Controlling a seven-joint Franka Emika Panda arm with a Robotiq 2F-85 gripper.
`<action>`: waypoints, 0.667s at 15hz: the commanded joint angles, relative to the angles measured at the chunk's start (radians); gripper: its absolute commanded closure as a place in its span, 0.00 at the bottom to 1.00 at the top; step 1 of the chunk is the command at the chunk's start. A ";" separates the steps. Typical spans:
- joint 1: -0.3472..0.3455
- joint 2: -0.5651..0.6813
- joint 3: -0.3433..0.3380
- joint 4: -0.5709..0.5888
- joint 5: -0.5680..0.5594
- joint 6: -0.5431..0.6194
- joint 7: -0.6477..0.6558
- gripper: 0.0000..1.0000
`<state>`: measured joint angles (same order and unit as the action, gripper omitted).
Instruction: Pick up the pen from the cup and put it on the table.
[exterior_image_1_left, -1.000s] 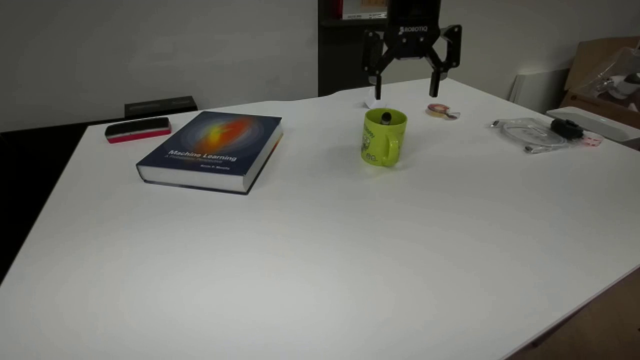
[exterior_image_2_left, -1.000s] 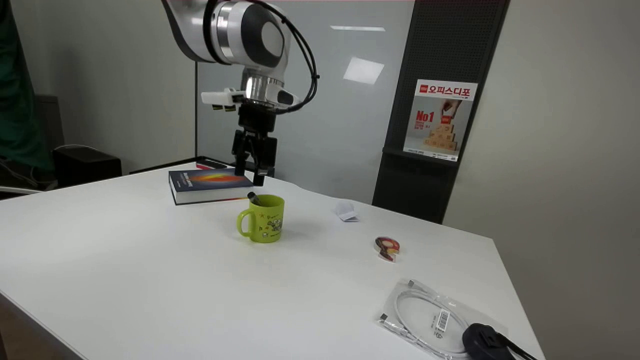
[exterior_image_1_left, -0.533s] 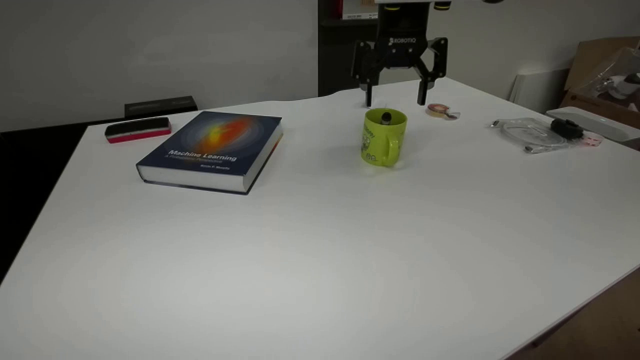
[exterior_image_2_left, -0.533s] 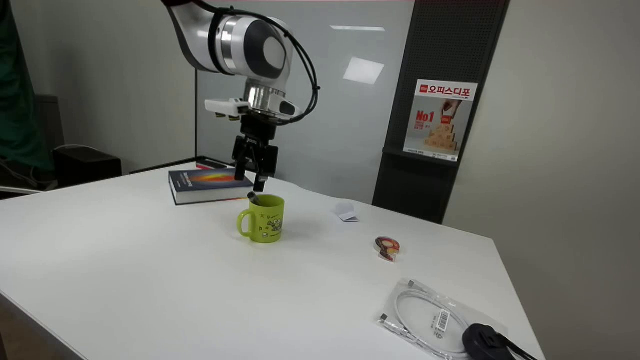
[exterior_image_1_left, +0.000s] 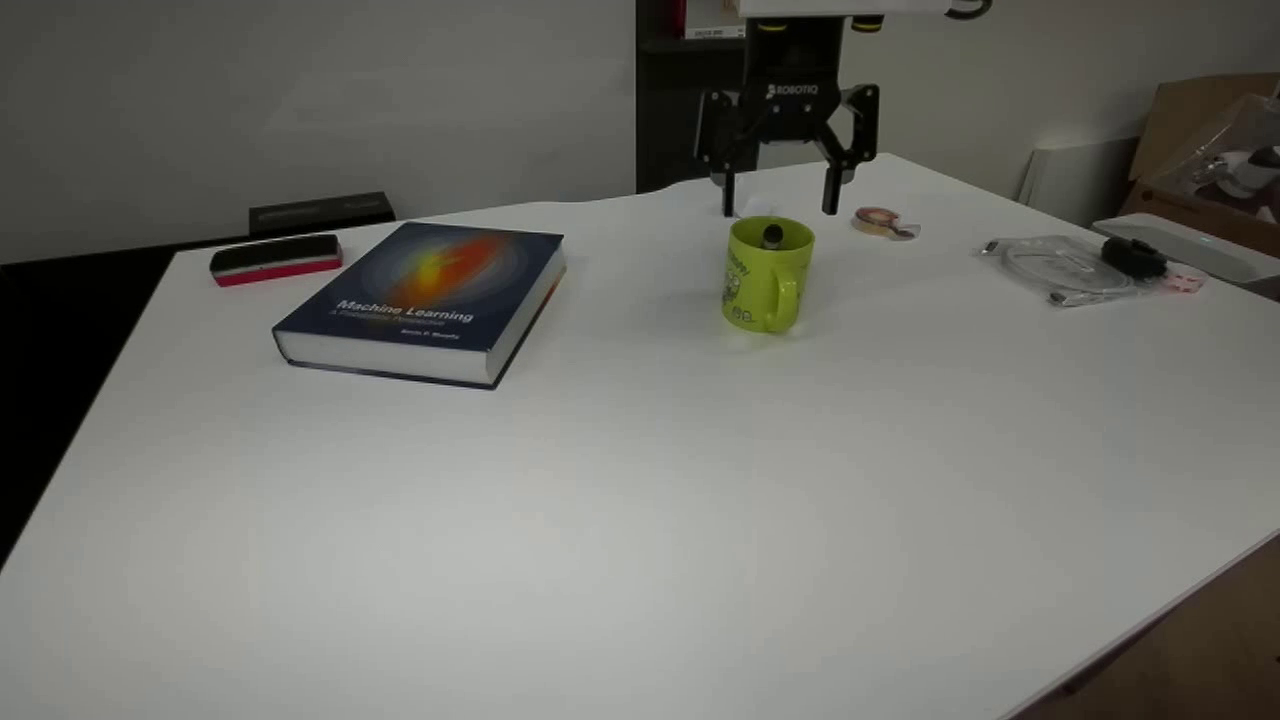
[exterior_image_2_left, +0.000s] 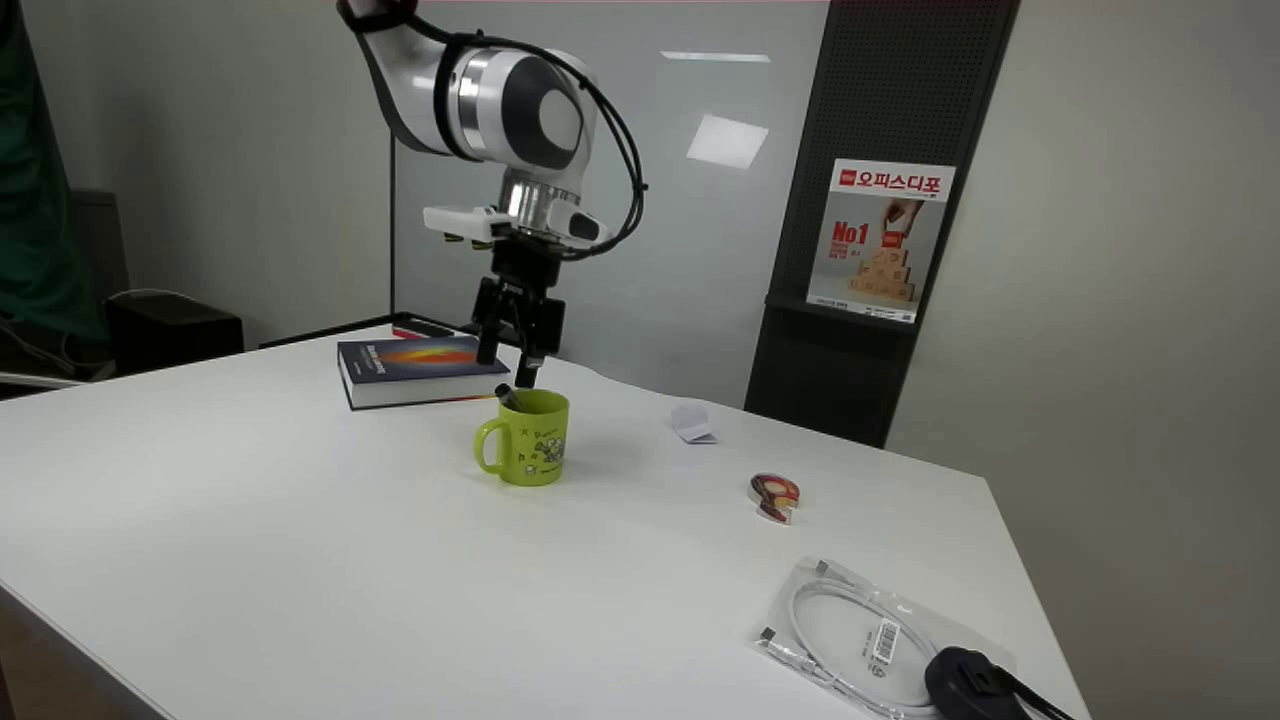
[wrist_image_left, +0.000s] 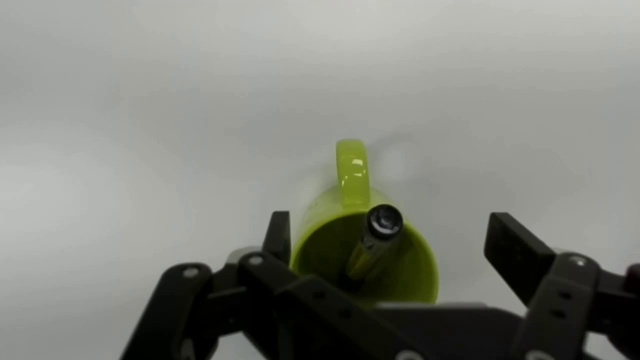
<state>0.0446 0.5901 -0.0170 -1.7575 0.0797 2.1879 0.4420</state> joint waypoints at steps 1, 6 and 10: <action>0.002 0.047 -0.011 0.060 0.023 -0.040 -0.019 0.00; 0.002 0.048 -0.016 0.045 0.033 -0.030 -0.026 0.47; 0.003 0.035 -0.017 0.040 0.033 -0.029 -0.027 0.75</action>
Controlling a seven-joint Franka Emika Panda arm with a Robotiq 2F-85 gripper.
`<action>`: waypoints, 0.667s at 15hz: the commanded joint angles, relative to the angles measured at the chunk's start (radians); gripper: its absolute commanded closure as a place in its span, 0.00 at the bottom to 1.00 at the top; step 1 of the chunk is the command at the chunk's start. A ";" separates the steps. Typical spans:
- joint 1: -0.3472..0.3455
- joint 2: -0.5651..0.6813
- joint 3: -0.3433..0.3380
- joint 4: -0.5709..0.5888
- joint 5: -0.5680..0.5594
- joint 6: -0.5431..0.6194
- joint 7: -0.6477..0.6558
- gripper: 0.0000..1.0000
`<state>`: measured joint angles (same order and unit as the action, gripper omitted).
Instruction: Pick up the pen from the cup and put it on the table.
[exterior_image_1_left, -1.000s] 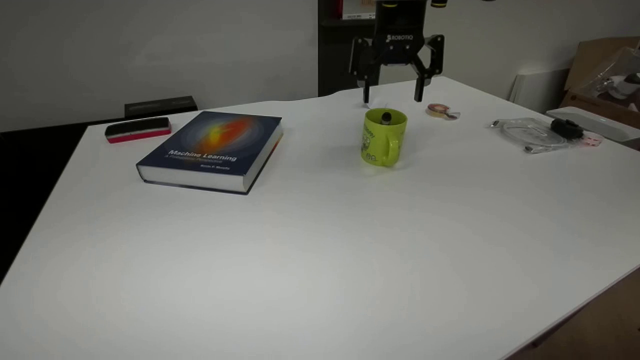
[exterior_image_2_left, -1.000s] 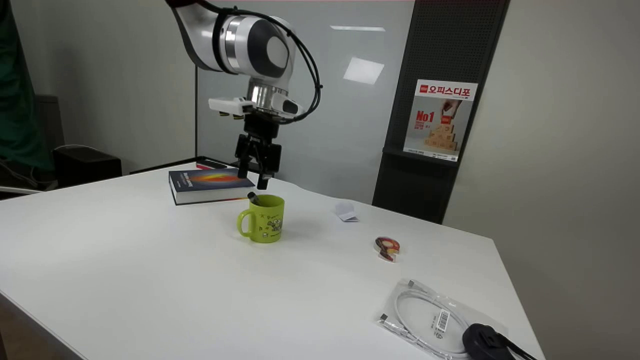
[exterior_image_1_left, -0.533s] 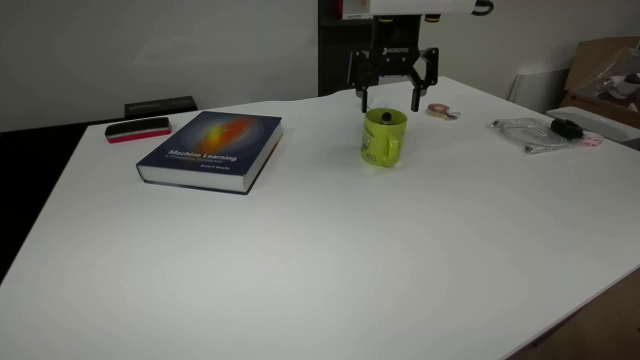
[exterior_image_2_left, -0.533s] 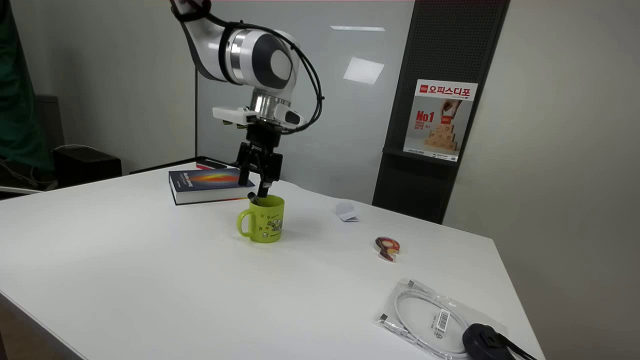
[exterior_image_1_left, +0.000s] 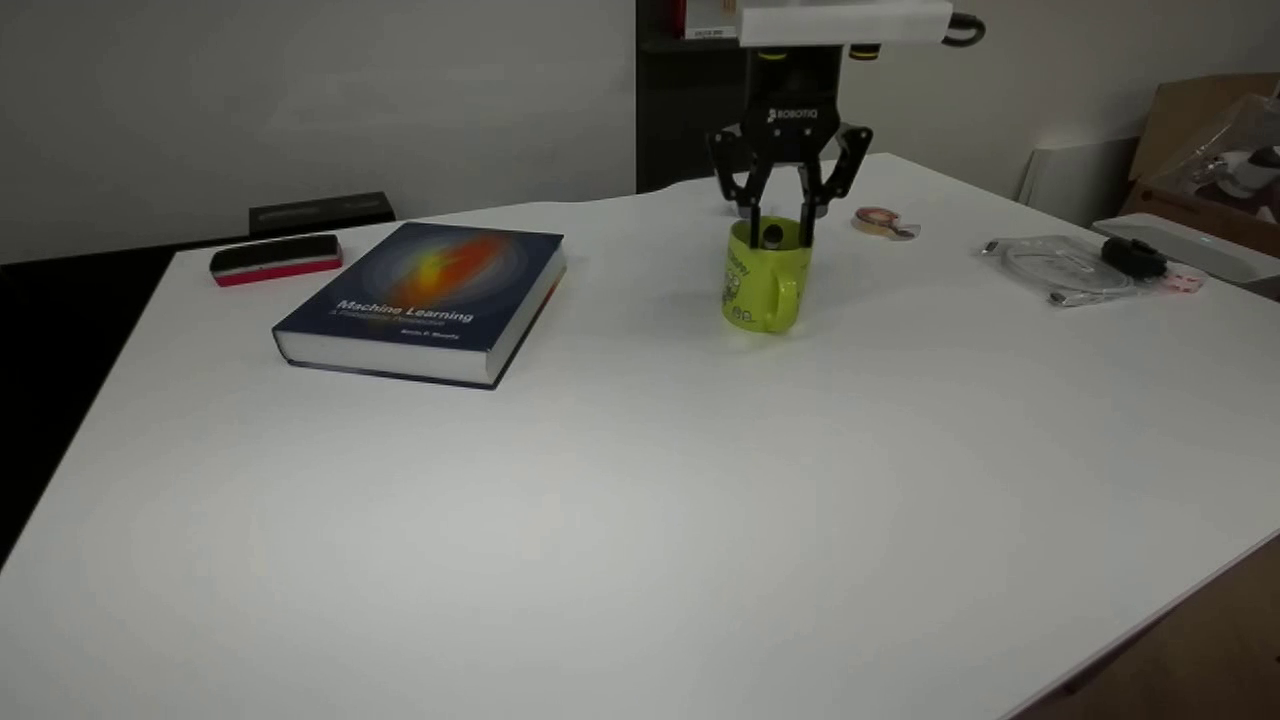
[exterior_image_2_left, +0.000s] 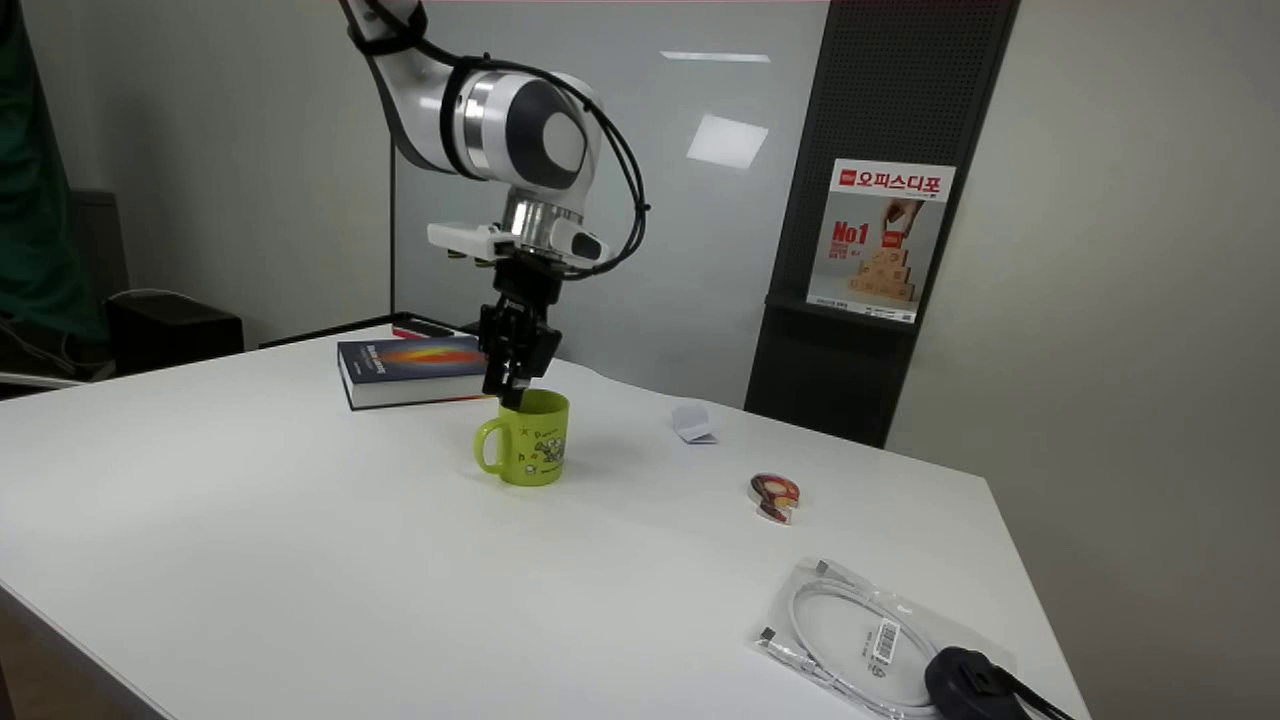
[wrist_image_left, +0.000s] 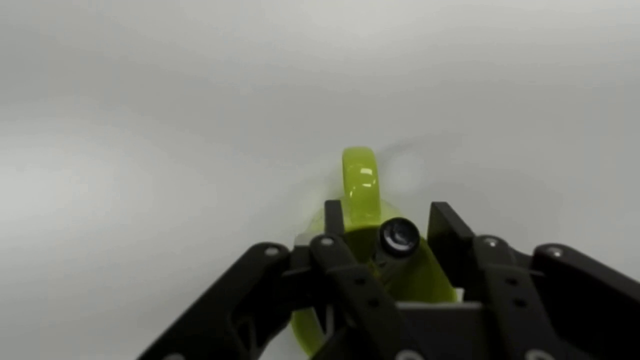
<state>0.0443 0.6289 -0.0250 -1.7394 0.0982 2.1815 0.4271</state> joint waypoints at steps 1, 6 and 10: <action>0.003 -0.005 -0.010 0.022 0.014 -0.022 -0.013 0.81; 0.000 -0.041 -0.006 0.004 0.020 -0.039 -0.020 0.94; 0.010 -0.124 -0.013 -0.015 0.008 -0.109 0.001 0.94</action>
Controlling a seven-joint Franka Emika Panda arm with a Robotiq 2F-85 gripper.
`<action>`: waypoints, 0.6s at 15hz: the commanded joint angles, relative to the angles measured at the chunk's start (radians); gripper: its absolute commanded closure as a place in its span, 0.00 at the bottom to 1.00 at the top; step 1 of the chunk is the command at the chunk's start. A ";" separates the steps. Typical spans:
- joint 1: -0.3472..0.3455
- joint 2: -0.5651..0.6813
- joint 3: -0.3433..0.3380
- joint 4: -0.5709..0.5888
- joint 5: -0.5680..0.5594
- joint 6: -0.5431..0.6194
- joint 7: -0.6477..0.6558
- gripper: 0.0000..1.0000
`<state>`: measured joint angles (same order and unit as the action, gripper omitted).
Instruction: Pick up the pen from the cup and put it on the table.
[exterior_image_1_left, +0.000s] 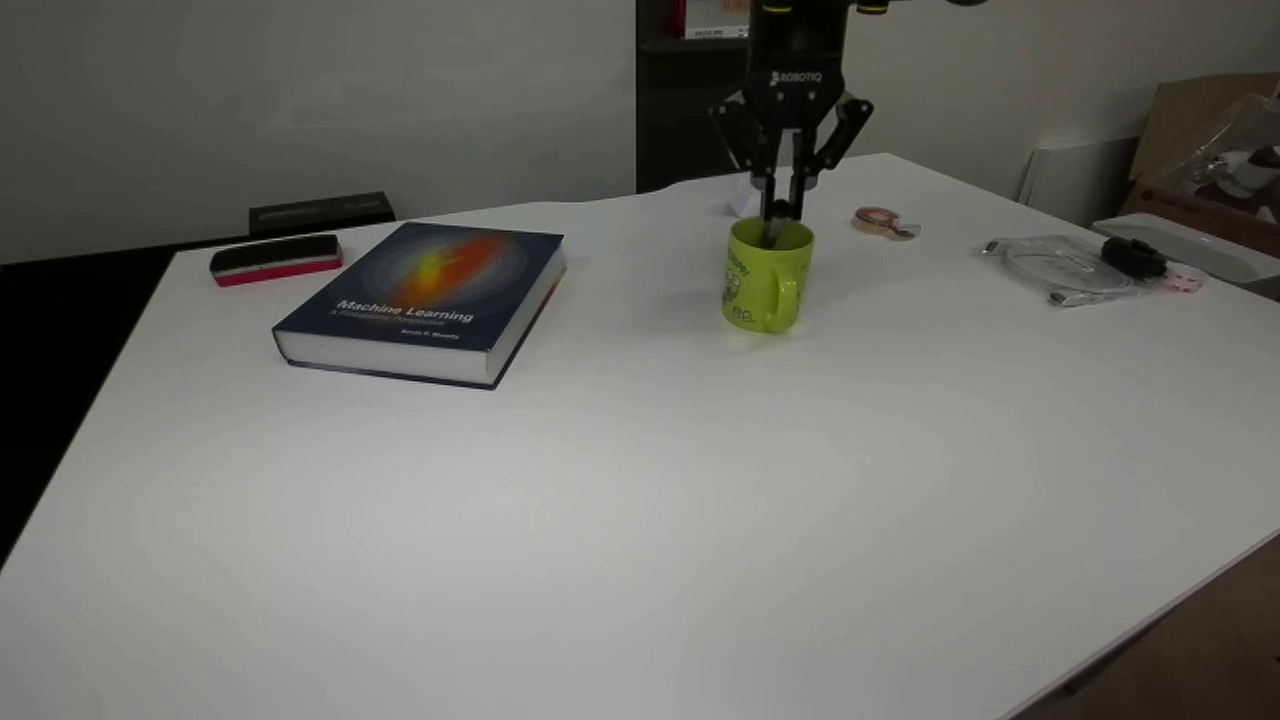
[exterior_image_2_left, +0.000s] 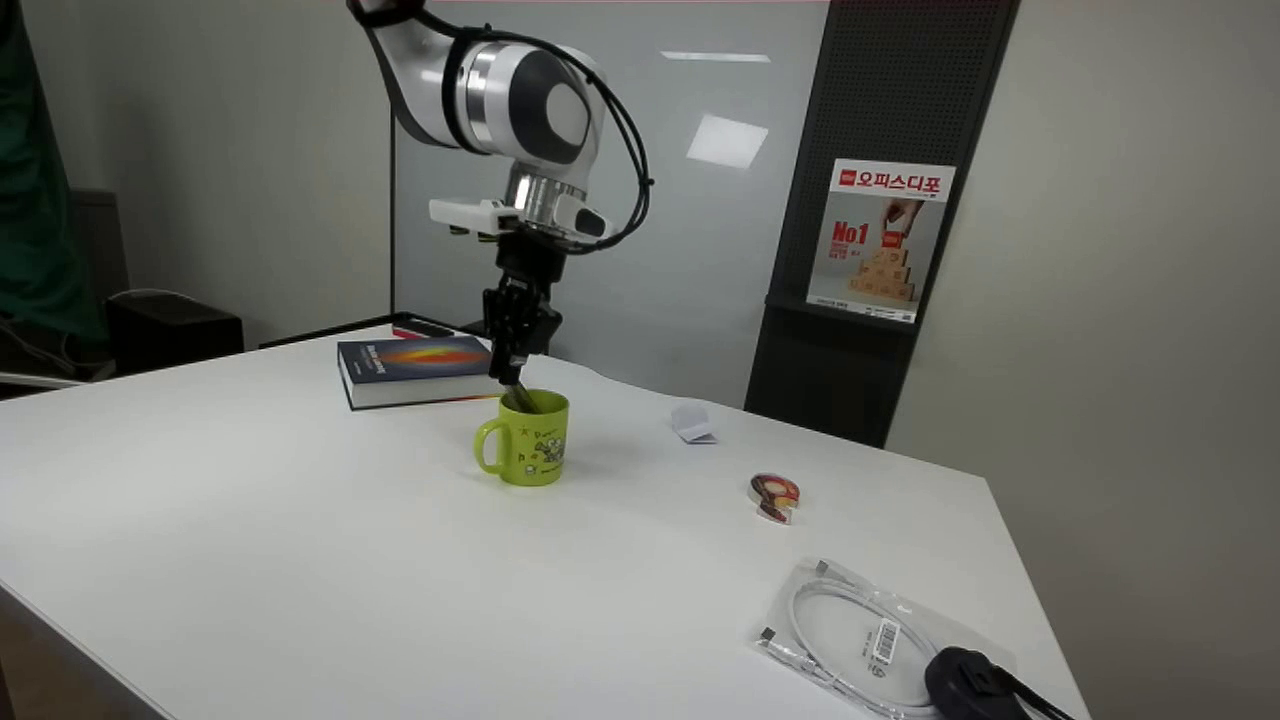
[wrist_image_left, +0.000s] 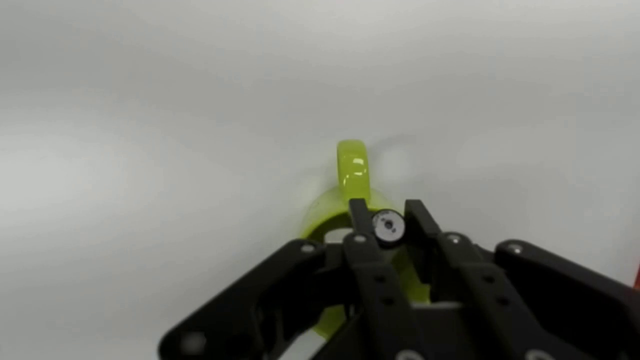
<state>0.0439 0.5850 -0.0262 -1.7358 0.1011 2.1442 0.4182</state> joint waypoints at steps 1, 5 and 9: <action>0.013 -0.105 -0.012 -0.018 0.004 -0.110 0.017 0.94; 0.000 -0.186 0.012 0.012 0.035 -0.316 -0.016 0.94; 0.011 -0.230 0.023 0.034 0.028 -0.480 -0.062 0.94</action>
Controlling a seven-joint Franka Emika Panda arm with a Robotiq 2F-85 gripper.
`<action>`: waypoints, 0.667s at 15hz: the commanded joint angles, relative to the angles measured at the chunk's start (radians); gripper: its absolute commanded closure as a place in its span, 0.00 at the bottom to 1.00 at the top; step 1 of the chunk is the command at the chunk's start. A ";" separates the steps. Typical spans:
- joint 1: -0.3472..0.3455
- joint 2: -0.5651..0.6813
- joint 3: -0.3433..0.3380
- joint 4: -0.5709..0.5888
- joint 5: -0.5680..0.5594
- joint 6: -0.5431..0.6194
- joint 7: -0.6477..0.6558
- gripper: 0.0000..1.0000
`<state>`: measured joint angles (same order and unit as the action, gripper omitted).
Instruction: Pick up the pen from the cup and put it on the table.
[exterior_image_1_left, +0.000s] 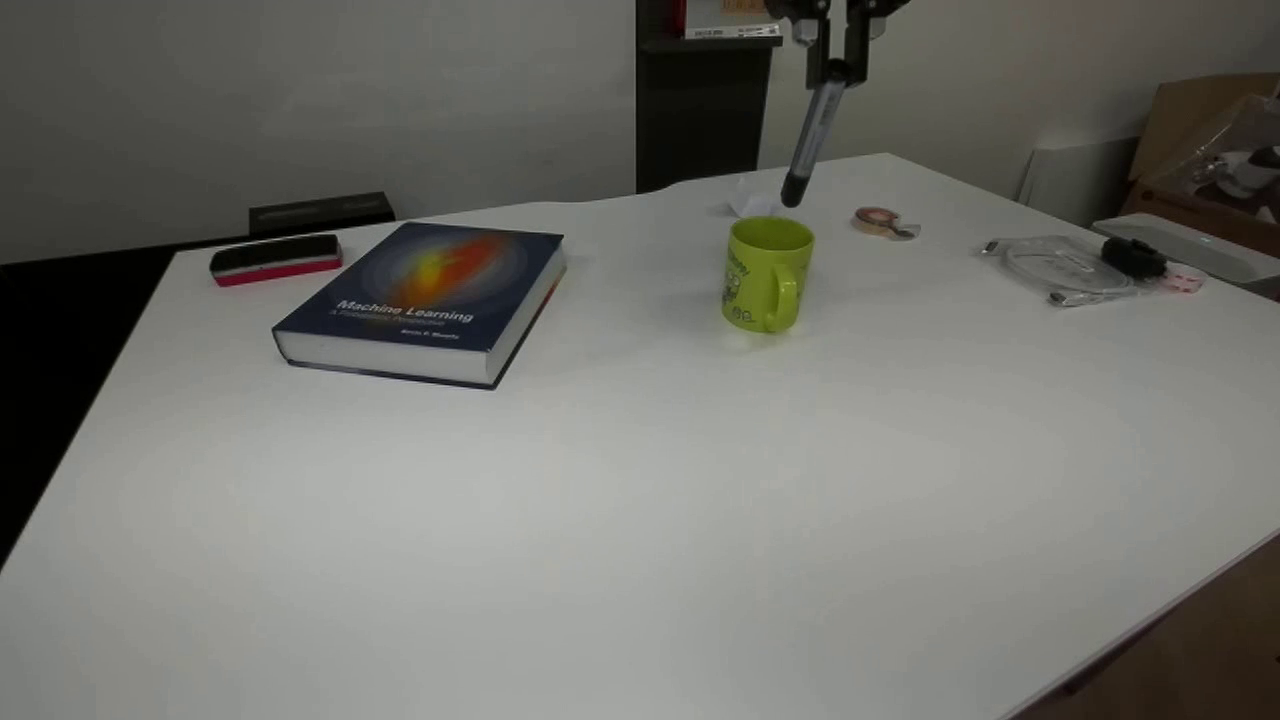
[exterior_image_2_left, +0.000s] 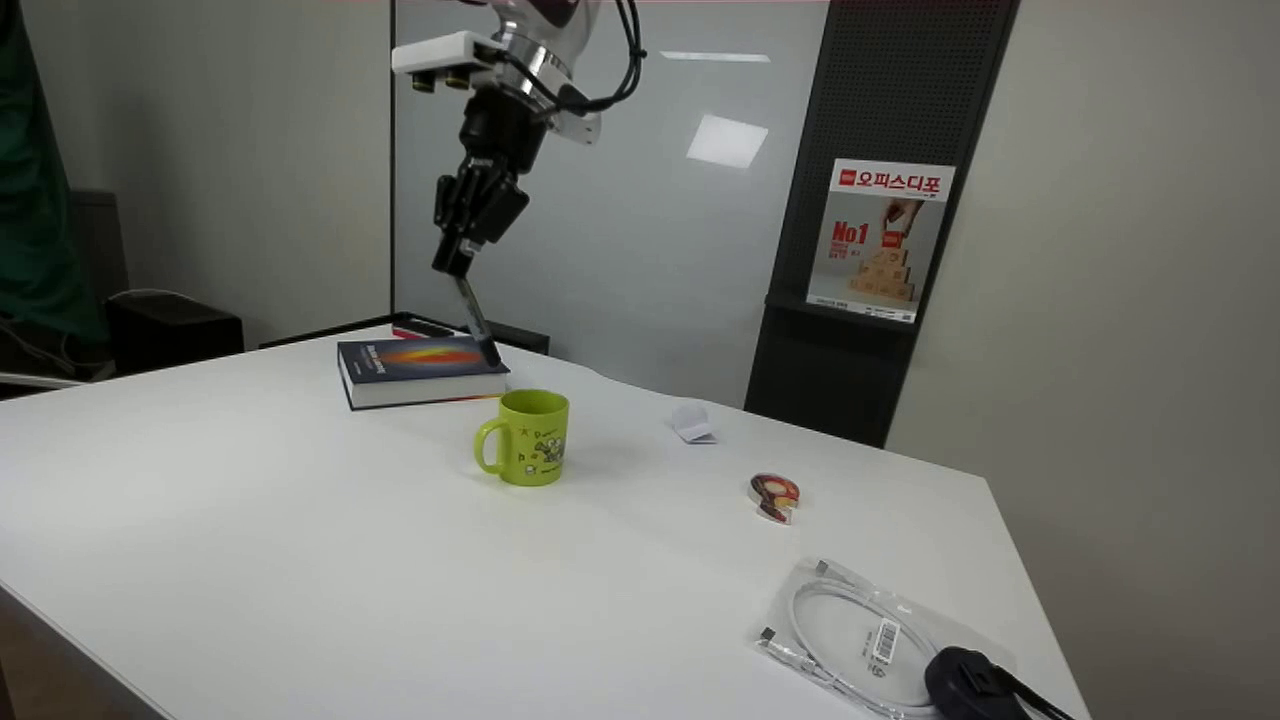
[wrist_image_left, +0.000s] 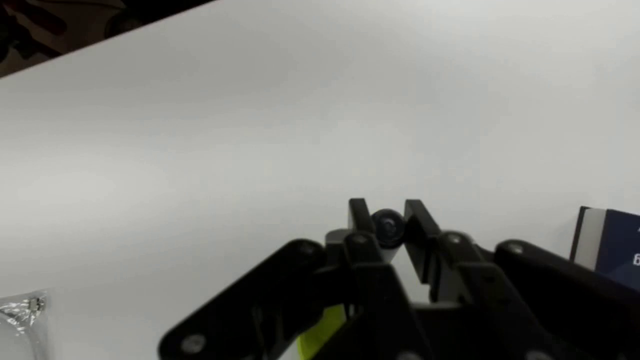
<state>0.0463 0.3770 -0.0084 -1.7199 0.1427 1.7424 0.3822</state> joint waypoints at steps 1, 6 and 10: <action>0.014 -0.023 0.007 0.018 -0.031 -0.091 -0.035 0.94; 0.058 0.012 0.019 -0.050 -0.171 0.066 -0.115 0.94; 0.092 0.045 0.019 -0.138 -0.252 0.333 -0.093 0.94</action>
<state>0.1194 0.4172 0.0101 -1.7995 -0.0653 1.9323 0.2753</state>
